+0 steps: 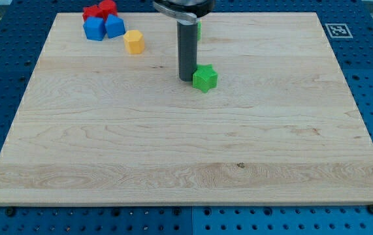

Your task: Slide the green circle into the green star

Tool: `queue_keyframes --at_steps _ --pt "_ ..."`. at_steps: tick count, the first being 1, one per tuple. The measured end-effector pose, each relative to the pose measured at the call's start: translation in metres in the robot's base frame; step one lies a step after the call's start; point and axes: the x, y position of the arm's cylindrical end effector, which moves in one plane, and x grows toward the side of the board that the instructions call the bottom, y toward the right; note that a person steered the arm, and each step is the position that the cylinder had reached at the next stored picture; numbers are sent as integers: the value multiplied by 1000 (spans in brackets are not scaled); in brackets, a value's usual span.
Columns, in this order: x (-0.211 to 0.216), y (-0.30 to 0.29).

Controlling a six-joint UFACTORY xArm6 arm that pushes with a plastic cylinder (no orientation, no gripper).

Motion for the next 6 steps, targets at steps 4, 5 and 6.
queue_keyframes --at_steps 4,5,6 --pt "-99 -31" --pt "-101 -33" --pt "-120 -33"
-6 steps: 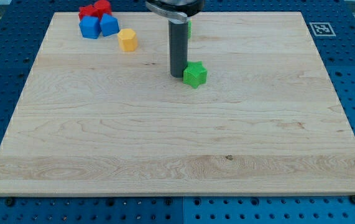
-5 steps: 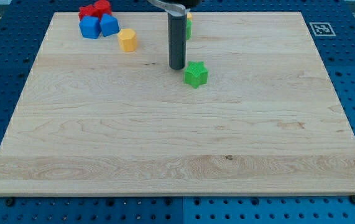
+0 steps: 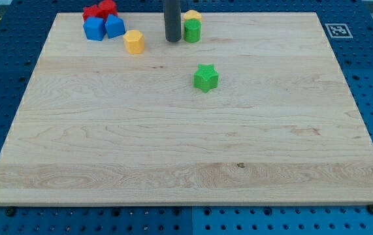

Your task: Slide the green circle into the green star

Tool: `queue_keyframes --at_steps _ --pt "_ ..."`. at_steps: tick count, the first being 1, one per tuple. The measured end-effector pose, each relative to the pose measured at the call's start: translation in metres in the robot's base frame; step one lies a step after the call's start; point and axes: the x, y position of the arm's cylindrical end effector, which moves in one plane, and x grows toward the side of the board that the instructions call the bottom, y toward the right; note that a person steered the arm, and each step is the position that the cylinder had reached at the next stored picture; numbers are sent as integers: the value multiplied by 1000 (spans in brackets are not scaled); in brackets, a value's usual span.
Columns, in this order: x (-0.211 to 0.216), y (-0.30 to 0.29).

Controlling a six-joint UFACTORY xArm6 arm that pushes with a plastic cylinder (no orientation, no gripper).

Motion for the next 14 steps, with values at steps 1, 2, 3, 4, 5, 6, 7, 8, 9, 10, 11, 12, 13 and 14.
queue_keyframes --at_steps 1,2,3,4,5,6,7,8,9,10,11,12,13,14 --pt "-22 0" --pt "-35 2" --pt "-35 23" --pt "-35 56" --pt "-33 66" --pt "-19 66" --pt "-1 66" --pt "13 65" --pt "11 48" --pt "8 19" --pt "11 18" --pt "27 18" --pt "53 13" --pt "77 -3"
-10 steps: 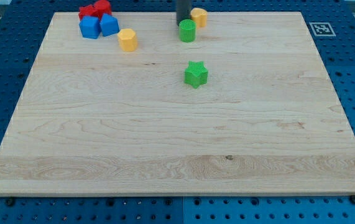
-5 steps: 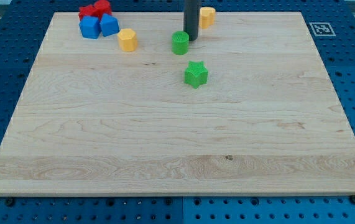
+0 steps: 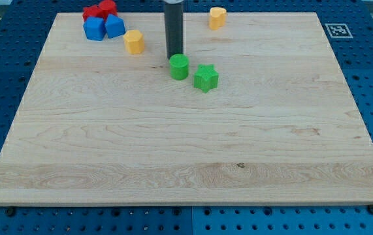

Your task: Slide the green circle into the green star

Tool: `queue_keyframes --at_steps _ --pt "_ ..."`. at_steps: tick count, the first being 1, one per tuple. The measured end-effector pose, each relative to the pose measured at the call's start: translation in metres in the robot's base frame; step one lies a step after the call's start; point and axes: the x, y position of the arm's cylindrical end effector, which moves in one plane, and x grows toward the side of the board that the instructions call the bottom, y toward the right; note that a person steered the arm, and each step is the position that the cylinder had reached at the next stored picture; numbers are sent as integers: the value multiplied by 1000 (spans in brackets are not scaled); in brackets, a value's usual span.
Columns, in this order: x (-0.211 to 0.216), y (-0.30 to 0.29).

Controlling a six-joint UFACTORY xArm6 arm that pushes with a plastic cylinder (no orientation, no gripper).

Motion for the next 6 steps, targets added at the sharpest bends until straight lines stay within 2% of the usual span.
queue_keyframes --at_steps 2,3,6 --pt "22 -57" --pt "22 -46" --pt "46 42"
